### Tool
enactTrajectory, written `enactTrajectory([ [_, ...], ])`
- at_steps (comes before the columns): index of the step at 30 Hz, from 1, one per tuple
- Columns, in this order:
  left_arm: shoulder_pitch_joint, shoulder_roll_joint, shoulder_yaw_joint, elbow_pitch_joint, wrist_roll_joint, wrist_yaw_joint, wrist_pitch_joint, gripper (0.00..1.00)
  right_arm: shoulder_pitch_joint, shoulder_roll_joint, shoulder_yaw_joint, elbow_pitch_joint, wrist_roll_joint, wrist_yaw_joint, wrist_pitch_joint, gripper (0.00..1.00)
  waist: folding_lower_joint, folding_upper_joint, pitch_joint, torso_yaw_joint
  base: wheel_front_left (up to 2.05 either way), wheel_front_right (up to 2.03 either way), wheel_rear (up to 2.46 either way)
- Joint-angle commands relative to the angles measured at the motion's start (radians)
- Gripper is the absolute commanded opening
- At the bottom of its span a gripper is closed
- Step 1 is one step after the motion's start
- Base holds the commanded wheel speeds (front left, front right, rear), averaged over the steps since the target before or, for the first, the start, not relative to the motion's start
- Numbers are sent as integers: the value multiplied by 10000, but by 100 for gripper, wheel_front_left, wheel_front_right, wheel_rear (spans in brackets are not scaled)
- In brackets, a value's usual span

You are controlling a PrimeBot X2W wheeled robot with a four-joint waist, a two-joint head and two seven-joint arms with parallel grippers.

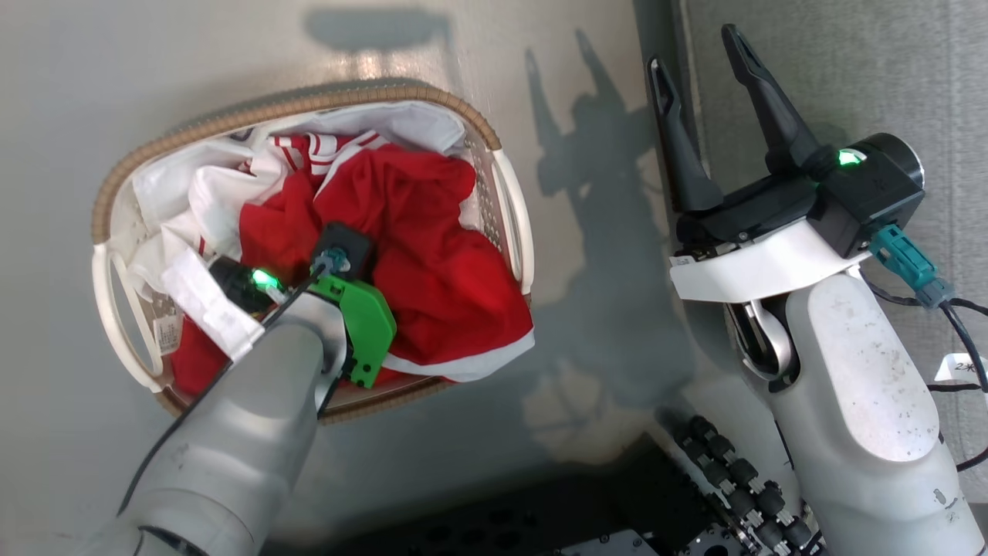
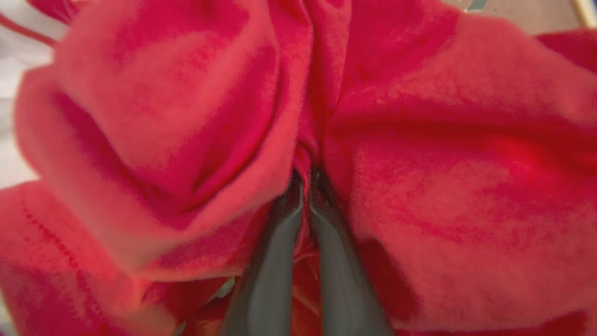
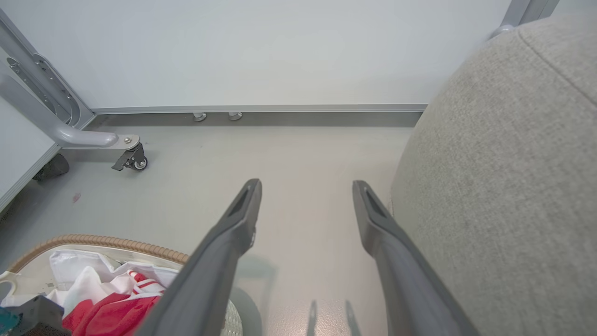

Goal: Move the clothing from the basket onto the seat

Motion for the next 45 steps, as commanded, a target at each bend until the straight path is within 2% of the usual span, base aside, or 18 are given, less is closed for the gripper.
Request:
enactTrajectory([
  [1,253,1,-56,-52,-227,-45,-71,0,94,-22,-3,74,69,1,-23,100,0,-1,-632,-49,0,0,0],
  [10,1413,-14,-424,-730,-1502,-48,-733,0,674,-27,-103,587,44,-1,-23,100,0,-1,-2599,154,0,0,0],
  [18,2142,-58,-361,-1596,-1950,-47,-954,0,1469,-28,-314,1183,9,-1,-23,100,0,-1,-4515,616,0,0,0],
  [29,3794,10,1395,-3590,-1206,82,-956,0,2947,-28,-374,1970,-1,-1,-23,100,0,-1,-7037,1121,0,0,0],
  [37,4780,-43,2664,-4895,-540,50,-957,0,3784,-33,-211,2343,111,-1,-23,100,0,-1,-8305,1337,0,0,0],
  [45,5133,-110,3592,-6183,-125,-9,-958,0,4573,-30,-284,2525,191,-1,-23,100,0,-1,-9059,1510,0,0,0],
])
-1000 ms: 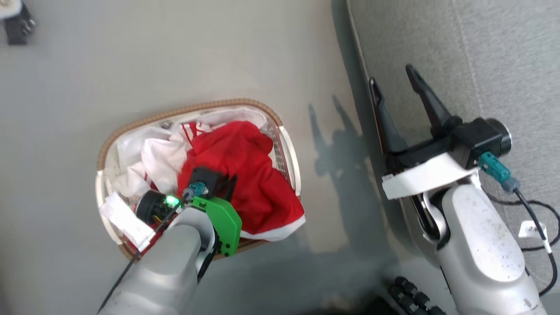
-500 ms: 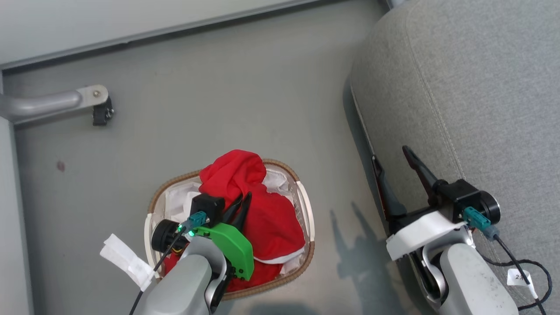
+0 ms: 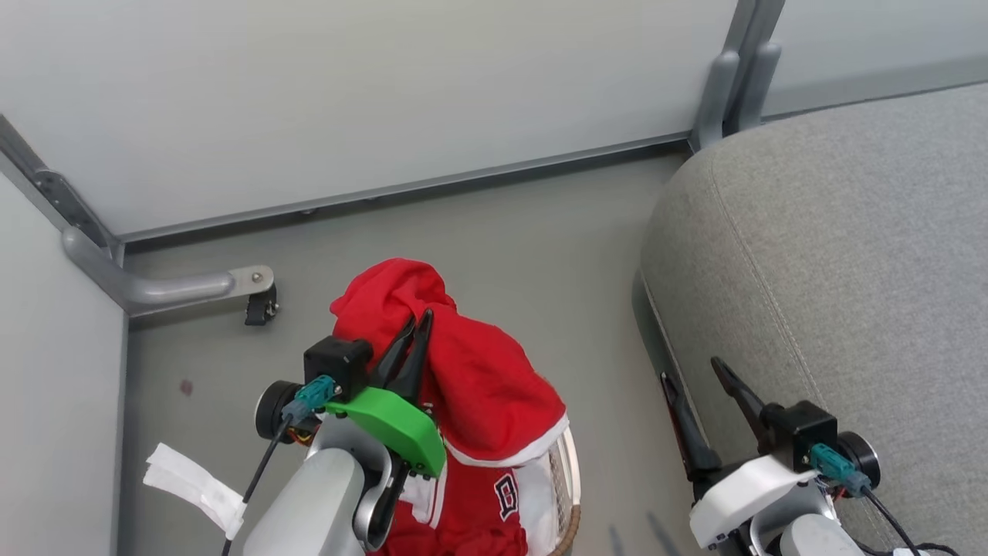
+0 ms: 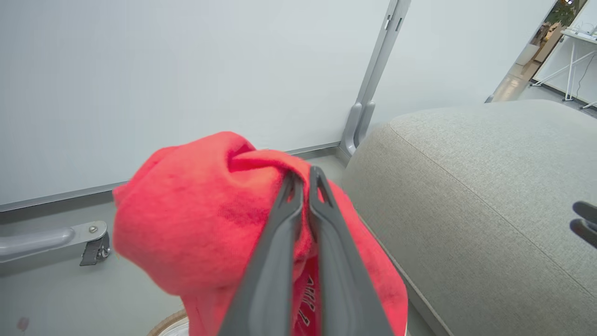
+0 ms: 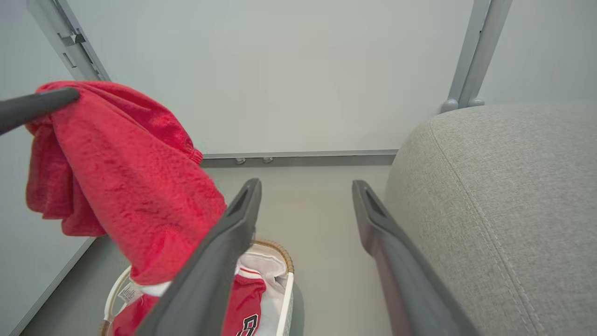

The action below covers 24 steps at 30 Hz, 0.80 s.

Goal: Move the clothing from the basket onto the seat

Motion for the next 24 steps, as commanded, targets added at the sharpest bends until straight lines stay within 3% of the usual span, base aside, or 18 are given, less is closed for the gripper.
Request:
enactTrajectory([
  [1,199,0,115,-159,118,-47,-40,0,223,-39,26,82,33,-3,-22,100,1,0,-644,297,0,0,0],
  [7,131,-18,366,-886,269,-58,-40,0,417,-95,393,439,-15,-3,-22,100,1,0,-794,352,0,0,0],
  [14,126,-28,79,-1439,122,-73,-40,0,-137,-586,1656,947,-199,-3,-23,100,1,0,-789,491,0,0,0],
  [19,62,-24,-206,-1687,28,-77,-40,0,-1262,-978,3284,1429,431,-6,-23,100,1,0,-709,649,0,0,0],
  [24,-74,-25,-519,-1836,-43,-79,-40,0,-2610,-1121,4195,1845,698,-6,-22,100,1,0,-601,842,0,0,0],
])
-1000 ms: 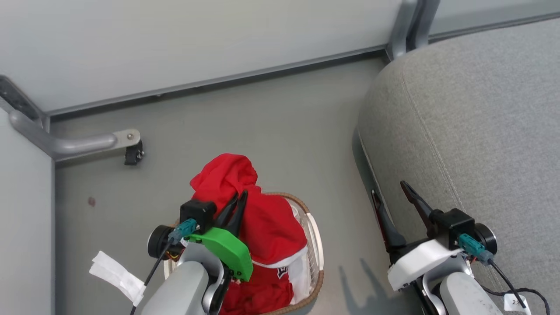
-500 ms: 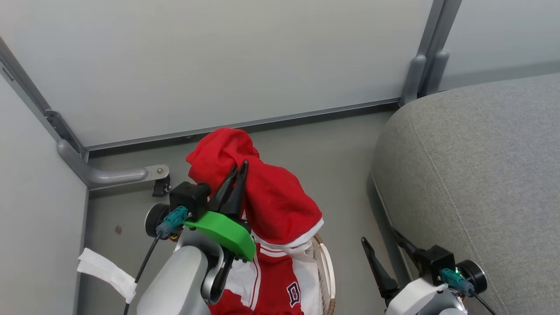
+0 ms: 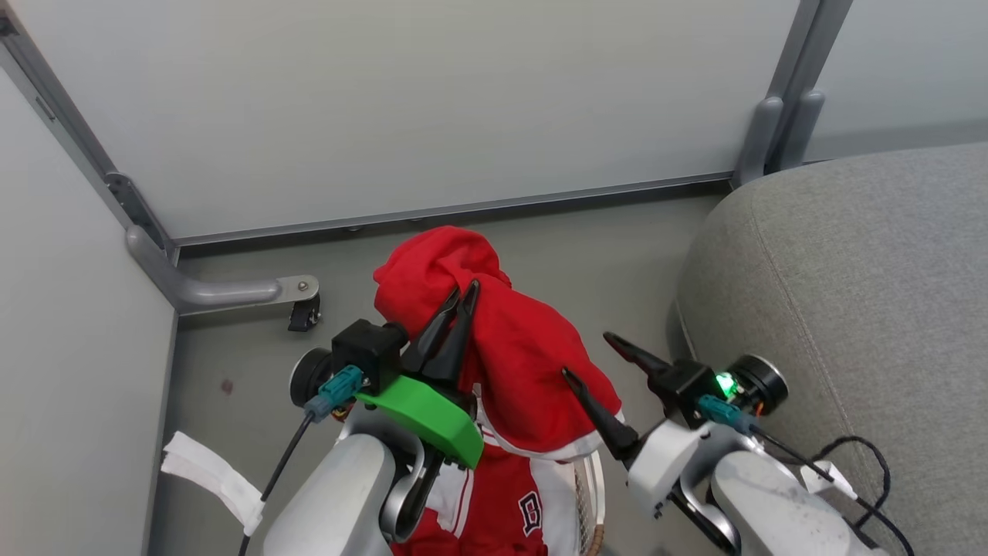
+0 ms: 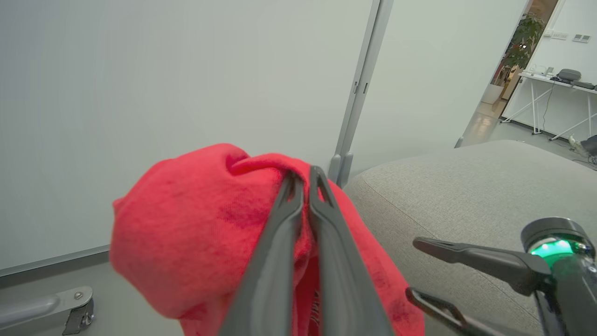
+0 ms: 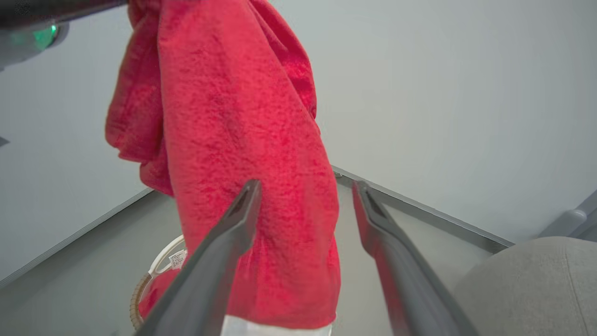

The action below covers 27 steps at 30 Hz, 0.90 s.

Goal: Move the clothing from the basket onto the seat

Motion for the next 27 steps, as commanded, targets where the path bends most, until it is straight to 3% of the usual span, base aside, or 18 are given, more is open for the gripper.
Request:
enactTrajectory([
  [1,-135,17,-124,-72,-67,-46,-40,0,-251,38,204,199,95,-10,-20,100,1,0,62,118,0,0,0],
  [12,-516,21,-1447,-265,-568,-47,-39,0,-1823,431,1847,2039,536,-10,-21,100,1,0,234,741,0,0,0],
  [22,-815,17,-2111,-534,-943,-47,-41,0,-1781,847,1739,3284,831,-10,-20,100,1,0,312,1240,0,0,0],
  [23,-802,17,-2136,-557,-986,-47,-41,0,-1704,883,1689,3366,878,-10,-20,81,1,0,303,1275,0,0,0],
  [25,-761,17,-2181,-595,-1040,-45,-41,0,-1540,952,1763,3486,970,-10,-20,0,1,0,285,1337,0,0,0],
  [27,-723,17,-2207,-609,-1069,-22,-41,0,-1481,977,1781,3445,1119,-10,-20,0,1,0,276,1377,0,0,0],
])
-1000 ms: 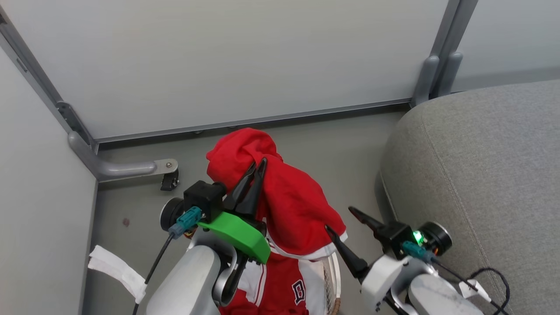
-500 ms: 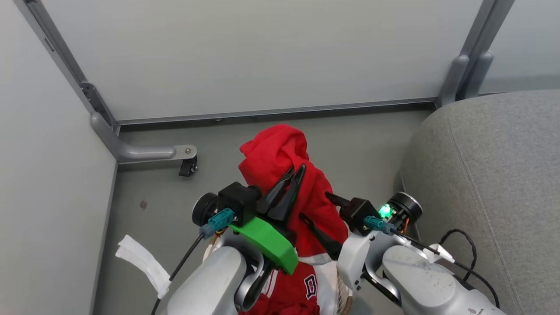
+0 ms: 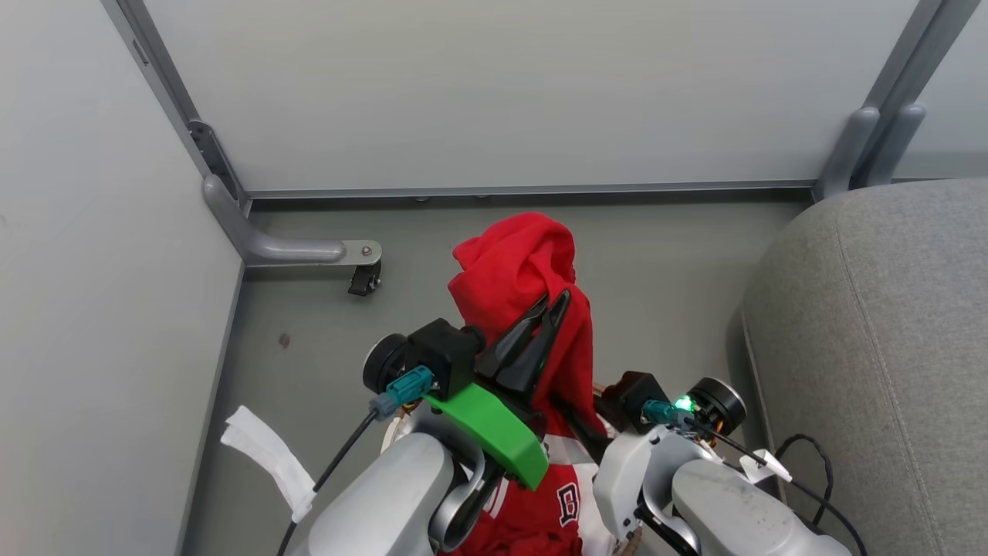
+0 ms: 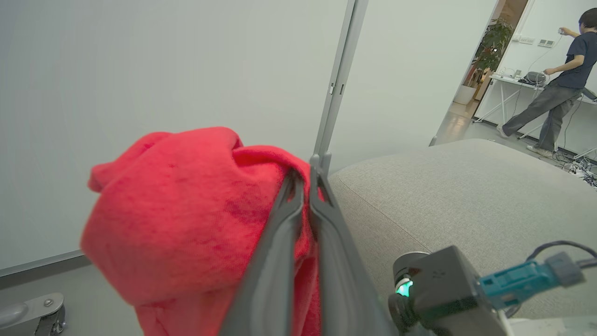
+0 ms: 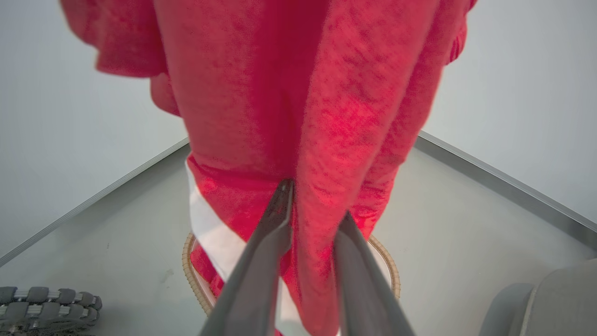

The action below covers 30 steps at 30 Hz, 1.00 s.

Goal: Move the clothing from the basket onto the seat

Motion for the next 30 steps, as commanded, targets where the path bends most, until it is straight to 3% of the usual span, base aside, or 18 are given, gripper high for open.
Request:
enactTrajectory([
  [1,-48,15,2,-27,-73,7,-41,0,137,-5,10,-92,110,-10,-21,0,1,0,-11,43,0,0,0],
  [19,36,12,774,162,111,159,-56,0,1451,-160,-594,-223,437,-10,-6,0,1,0,83,-277,0,0,0],
  [20,70,15,830,132,140,198,-55,6,1495,-152,-717,-362,402,-10,-7,0,1,0,85,-298,0,0,0],
  [21,101,13,867,122,167,230,-55,46,1532,-148,-813,-487,356,-10,-7,0,1,0,86,-316,0,0,0],
  [22,139,16,905,161,205,256,-53,96,1577,-150,-933,-662,297,-10,-9,0,1,0,87,-349,0,0,0],
  [23,152,16,947,153,268,266,-52,100,1610,-153,-1052,-835,253,-10,-9,0,1,0,87,-382,0,0,0],
  [30,442,13,1539,315,835,369,-27,100,2122,-59,-2124,-2535,-108,-10,-13,0,1,0,124,-1040,0,0,0],
])
